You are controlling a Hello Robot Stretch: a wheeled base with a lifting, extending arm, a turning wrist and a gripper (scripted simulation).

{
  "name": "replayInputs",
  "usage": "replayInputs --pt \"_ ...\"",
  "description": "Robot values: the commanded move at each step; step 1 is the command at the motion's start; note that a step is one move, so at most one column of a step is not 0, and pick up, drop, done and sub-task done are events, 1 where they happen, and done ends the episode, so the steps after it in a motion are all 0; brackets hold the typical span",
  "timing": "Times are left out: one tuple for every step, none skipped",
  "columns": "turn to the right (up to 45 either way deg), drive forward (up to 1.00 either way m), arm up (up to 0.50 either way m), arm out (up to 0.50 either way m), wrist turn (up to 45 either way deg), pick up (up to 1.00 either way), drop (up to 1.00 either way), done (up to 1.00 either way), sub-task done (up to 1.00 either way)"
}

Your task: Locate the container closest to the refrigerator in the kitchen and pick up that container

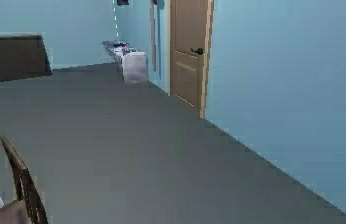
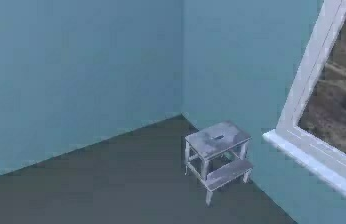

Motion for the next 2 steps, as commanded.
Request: replayInputs --pt "45.0 0.00 0.00 0.00 0.0 0.00 0.00 0.00 0.00" --pt "45.0 0.00 0.00 0.00 0.0 0.00 0.00 0.00 0.00"
